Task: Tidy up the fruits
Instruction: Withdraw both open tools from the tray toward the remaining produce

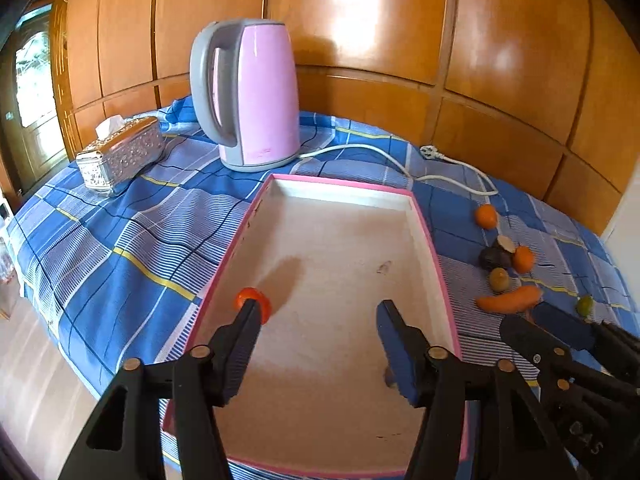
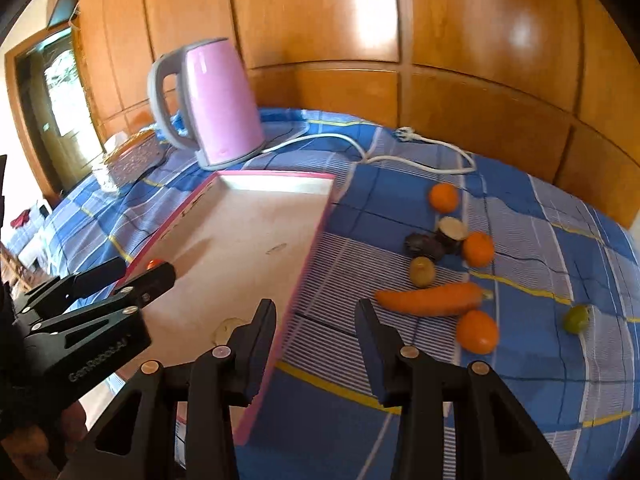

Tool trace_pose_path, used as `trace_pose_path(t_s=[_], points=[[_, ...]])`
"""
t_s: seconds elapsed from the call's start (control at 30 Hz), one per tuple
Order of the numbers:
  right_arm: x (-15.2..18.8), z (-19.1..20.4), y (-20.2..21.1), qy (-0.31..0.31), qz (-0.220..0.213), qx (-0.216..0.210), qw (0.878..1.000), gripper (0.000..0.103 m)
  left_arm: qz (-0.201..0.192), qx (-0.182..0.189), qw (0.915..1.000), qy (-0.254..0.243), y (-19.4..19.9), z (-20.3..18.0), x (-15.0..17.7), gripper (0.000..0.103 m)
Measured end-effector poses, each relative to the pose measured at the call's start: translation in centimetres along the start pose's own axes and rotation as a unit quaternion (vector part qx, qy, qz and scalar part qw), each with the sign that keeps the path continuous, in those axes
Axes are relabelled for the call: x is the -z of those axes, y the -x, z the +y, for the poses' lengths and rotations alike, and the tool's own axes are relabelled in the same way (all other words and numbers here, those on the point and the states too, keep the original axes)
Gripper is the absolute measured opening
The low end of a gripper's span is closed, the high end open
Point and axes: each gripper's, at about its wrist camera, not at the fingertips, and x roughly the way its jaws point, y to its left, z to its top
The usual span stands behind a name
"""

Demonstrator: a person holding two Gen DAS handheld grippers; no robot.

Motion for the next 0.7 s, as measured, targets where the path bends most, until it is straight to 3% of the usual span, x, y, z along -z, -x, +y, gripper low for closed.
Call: trace_pose_path(t_s=[0.3,0.43,0.7], points=[[2.3,-6.2,-1.0,-0.093,0.045,0.0,0.995,0.041,-0.019,0.035,0.9988,-0.029,1.2,-2.4,0.6,0.09],[3.8,-9.6,-0.9,-0.131,0.063,0.018,0.989,0.041,-0.014,0.054,0.9973,-0.047,1.0,-3.7,0.9,0.091],[5.6,-14.2,0.2,-0.18,0.059,0.077,0.979,0.042,0.004,0.092,0.9936,-0.065,0.5,-5.9,0.6,0.089]])
